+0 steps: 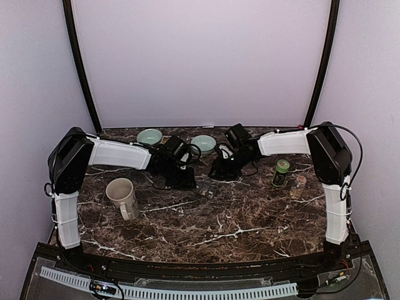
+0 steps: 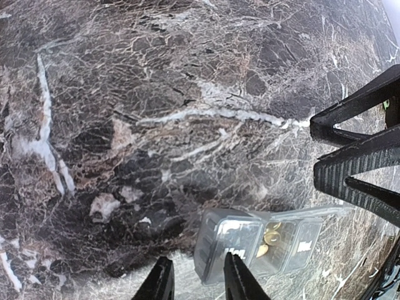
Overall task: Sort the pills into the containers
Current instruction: Close the lid of the pill container.
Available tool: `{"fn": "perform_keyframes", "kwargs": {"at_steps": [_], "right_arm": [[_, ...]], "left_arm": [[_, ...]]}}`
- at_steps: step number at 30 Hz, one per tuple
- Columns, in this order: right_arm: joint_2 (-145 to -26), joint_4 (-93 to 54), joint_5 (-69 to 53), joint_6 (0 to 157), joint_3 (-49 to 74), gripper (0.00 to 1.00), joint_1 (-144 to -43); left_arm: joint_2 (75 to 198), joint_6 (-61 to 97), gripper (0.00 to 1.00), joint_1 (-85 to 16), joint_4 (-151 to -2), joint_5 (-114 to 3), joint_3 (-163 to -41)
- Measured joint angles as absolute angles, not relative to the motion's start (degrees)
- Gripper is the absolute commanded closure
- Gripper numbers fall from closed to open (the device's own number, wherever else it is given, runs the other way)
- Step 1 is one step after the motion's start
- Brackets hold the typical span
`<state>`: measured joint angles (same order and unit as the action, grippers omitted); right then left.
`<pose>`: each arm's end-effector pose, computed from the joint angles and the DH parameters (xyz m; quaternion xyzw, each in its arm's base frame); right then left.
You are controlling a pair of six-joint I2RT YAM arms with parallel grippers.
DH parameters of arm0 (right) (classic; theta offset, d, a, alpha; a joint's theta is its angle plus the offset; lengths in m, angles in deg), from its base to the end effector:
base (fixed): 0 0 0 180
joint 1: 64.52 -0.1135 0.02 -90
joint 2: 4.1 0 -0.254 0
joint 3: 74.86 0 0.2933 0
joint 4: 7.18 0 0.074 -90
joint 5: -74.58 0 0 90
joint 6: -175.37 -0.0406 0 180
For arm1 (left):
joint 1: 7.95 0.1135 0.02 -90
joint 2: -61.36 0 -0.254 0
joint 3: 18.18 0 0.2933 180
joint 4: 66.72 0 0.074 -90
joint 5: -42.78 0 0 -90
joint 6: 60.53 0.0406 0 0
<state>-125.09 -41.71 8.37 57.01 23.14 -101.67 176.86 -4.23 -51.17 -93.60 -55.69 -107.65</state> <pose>0.3731 0.3032 0.1229 -0.1295 0.9323 0.3145 0.1231 0.3324 -0.3206 0.1230 0.1019 0.9403 -0.2521 0.2048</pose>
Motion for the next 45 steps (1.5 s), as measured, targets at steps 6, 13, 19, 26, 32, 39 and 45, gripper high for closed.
{"fn": "perform_keyframes", "kwargs": {"at_steps": [6, 13, 19, 26, 32, 39, 45], "right_arm": [[-125.09, -41.69, 8.42, 57.01, 22.83, 0.54, -101.69], [-125.09, -41.71, 8.68, 57.01, 22.79, 0.54, -102.41], [-125.09, -41.64, 8.81, 57.03, 22.63, 0.54, -102.94], [-125.09, -41.66, 8.79, 57.05, 21.5, 0.54, -102.98], [-125.07, -41.47, 8.77, 57.07, 20.73, 0.54, -103.2], [-124.61, -41.36, 8.22, 57.05, 20.49, 0.54, -103.28], [-123.54, -41.36, 7.19, 57.01, 20.47, 0.54, -103.28]], "left_arm": [[176.91, -4.18, 0.69, -51.17, -93.64, -56.08, -107.74], [176.97, -4.16, 0.69, -51.17, -93.66, -56.23, -107.85], [177.15, -4.09, 0.69, -51.17, -93.73, -56.26, -108.04], [177.54, -3.96, 0.69, -51.17, -94.1, -56.28, -108.72], [177.56, -3.94, 0.69, -51.17, -94.14, -56.36, -108.77], [177.56, -3.94, 0.69, -51.17, -94.54, -56.36, -108.81], [177.56, -3.94, 0.69, -51.17, -94.58, -56.36, -108.83]]}}
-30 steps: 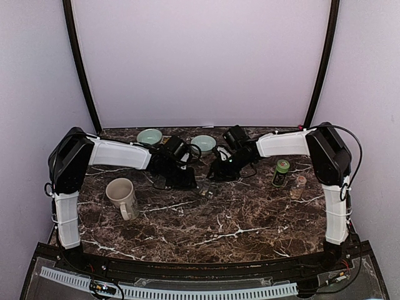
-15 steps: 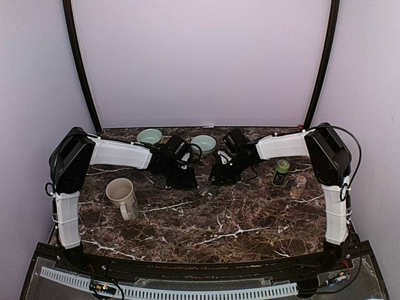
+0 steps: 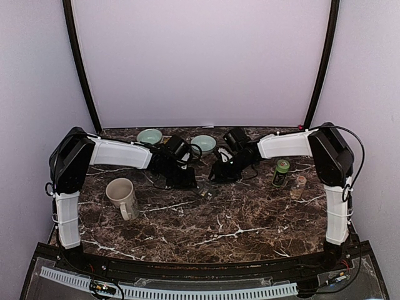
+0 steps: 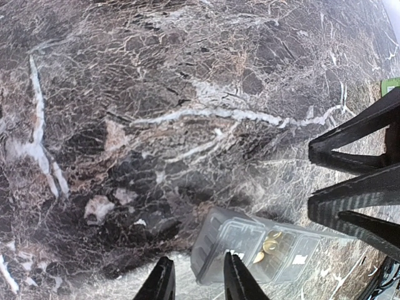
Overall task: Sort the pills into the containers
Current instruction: Close the lid of the pill container.
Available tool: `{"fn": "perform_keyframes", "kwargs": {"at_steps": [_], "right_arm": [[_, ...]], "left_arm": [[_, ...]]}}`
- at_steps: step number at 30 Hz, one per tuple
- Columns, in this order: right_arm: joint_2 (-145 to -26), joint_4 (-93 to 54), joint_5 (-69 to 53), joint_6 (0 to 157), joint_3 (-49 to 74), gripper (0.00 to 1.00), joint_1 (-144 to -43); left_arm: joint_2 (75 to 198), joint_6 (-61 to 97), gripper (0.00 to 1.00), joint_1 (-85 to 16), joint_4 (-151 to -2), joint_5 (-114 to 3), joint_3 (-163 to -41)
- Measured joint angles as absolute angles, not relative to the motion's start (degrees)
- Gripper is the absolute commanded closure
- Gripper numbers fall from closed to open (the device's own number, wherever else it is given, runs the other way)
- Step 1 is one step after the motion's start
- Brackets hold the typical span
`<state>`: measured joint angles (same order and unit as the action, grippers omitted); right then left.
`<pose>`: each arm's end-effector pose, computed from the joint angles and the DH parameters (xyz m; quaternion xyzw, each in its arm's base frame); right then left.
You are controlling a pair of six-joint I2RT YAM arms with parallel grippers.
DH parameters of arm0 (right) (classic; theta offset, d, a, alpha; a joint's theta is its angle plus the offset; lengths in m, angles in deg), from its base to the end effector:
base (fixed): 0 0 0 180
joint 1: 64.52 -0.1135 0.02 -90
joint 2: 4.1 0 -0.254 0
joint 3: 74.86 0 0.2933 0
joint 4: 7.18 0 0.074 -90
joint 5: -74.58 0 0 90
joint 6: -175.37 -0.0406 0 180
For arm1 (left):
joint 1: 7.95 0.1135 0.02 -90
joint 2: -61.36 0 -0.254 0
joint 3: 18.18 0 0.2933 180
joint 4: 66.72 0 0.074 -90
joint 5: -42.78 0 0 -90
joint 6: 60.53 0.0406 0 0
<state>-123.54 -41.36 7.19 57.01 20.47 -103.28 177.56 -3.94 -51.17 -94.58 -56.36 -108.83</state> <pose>0.3576 0.3071 0.1201 -0.1388 0.9346 0.3052 0.1190 0.3343 -0.3230 0.1233 0.1058 0.9408 -0.2534 0.1986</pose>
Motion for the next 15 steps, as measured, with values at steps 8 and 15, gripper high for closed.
{"fn": "perform_keyframes", "kwargs": {"at_steps": [8, 15], "right_arm": [[-122.05, -41.36, 6.78, 56.97, 20.01, 0.54, -103.28], [-121.59, -41.27, 7.19, 56.94, 18.59, 0.54, -103.39]], "left_arm": [[177.56, -3.94, 0.7, -51.17, -94.93, -56.36, -109.05], [177.61, -3.94, 0.69, -51.17, -94.95, -56.36, -109.14]]}}
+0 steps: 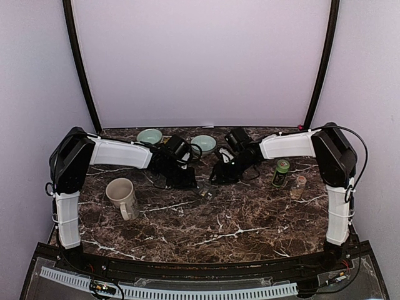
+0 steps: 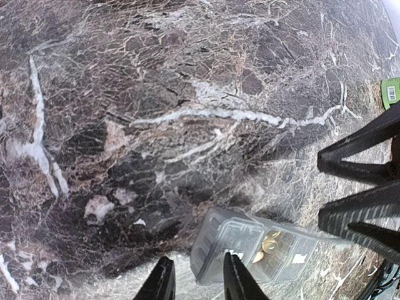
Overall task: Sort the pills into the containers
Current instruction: Close the lid of the pill container.
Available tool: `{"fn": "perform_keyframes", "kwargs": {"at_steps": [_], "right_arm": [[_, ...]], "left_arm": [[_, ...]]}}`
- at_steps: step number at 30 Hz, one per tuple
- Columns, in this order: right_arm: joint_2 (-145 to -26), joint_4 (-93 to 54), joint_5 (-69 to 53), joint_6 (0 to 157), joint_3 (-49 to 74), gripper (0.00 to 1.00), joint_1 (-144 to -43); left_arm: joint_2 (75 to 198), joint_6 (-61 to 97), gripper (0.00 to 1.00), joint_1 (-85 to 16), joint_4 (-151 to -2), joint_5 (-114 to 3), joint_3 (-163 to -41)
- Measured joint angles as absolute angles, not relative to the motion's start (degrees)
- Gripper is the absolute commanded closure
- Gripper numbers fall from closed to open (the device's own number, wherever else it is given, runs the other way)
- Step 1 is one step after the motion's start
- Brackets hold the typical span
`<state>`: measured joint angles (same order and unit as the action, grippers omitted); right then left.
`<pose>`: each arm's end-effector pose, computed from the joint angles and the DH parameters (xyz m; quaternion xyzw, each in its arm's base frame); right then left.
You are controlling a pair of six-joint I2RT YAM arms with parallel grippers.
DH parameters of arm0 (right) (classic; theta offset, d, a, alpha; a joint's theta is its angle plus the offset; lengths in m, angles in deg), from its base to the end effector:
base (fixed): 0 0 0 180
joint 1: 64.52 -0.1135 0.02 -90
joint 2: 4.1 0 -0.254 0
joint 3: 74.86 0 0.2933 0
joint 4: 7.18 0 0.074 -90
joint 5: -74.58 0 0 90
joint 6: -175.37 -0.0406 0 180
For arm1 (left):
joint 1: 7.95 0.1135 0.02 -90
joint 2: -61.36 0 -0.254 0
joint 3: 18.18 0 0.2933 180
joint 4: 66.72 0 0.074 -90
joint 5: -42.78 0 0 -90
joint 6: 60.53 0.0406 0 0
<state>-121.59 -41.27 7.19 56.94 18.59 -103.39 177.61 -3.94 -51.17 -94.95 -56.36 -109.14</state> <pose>0.3514 0.3033 0.1247 -0.1394 0.9341 0.3061 0.1197 0.3347 -0.3234 0.1243 0.1058 0.9411 -0.2528 0.1979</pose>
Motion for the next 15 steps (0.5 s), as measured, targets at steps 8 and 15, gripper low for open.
{"fn": "perform_keyframes", "kwargs": {"at_steps": [8, 15], "right_arm": [[-121.57, -41.27, 7.89, 56.94, 17.8, 0.54, -104.68], [-121.55, -41.27, 8.13, 56.94, 17.8, 0.54, -105.25]], "left_arm": [[177.63, -3.94, 0.7, -51.17, -94.95, -56.36, -109.14], [177.63, -3.94, 0.7, -51.17, -94.97, -56.39, -109.14]]}}
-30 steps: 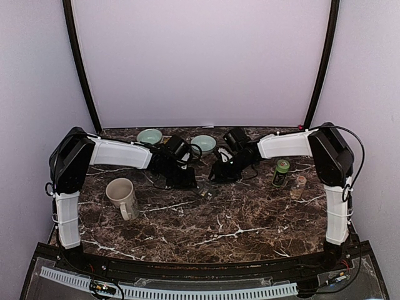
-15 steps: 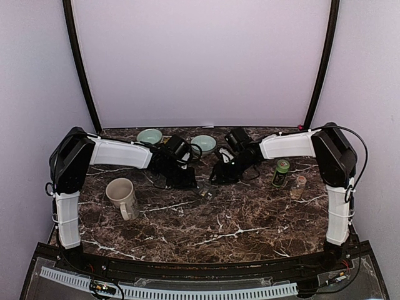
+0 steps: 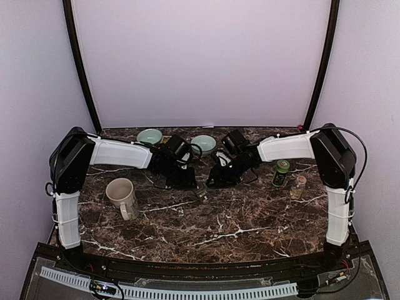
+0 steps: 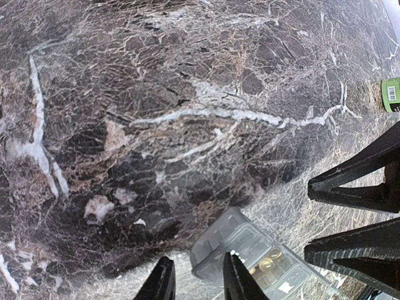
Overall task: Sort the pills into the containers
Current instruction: Close the lid of the pill container.
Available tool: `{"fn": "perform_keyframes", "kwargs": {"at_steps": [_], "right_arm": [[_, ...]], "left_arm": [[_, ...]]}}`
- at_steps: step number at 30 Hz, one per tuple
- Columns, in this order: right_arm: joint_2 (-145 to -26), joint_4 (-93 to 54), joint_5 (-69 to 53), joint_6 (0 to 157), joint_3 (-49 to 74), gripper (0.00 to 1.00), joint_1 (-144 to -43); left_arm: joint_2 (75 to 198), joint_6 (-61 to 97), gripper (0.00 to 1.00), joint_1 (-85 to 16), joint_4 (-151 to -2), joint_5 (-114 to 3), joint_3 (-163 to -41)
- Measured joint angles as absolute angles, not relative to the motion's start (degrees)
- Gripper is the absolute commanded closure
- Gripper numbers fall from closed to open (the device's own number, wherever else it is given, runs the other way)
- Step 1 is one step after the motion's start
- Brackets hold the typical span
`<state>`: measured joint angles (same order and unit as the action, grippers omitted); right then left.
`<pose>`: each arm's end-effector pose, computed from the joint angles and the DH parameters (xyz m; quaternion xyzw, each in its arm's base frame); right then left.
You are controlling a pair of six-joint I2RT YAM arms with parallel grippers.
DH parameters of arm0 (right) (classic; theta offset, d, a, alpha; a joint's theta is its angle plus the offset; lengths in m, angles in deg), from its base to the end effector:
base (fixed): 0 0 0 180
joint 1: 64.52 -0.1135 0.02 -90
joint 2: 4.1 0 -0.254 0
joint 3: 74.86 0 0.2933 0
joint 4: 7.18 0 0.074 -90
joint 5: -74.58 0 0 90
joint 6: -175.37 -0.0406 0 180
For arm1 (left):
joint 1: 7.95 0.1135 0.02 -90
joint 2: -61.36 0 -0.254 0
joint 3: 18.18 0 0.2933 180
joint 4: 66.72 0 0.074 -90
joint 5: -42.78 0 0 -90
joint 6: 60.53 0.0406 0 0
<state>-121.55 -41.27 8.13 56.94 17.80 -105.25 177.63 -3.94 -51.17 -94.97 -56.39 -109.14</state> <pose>0.3386 0.3130 0.1207 -0.1555 0.9318 0.3109 0.1046 0.3347 -0.3234 0.1241 0.1059 0.9412 -0.2528 0.1975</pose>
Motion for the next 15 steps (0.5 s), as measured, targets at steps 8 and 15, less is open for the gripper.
{"fn": "perform_keyframes", "kwargs": {"at_steps": [8, 15], "right_arm": [[-121.53, -41.27, 8.35, 56.81, 17.8, 0.54, -105.56], [-121.35, -41.31, 8.31, 56.51, 17.8, 0.54, -105.58]], "left_arm": [[177.63, -3.96, 0.7, -51.17, -94.97, -56.45, -109.14], [177.63, -3.99, 0.7, -51.17, -94.97, -56.67, -109.14]]}}
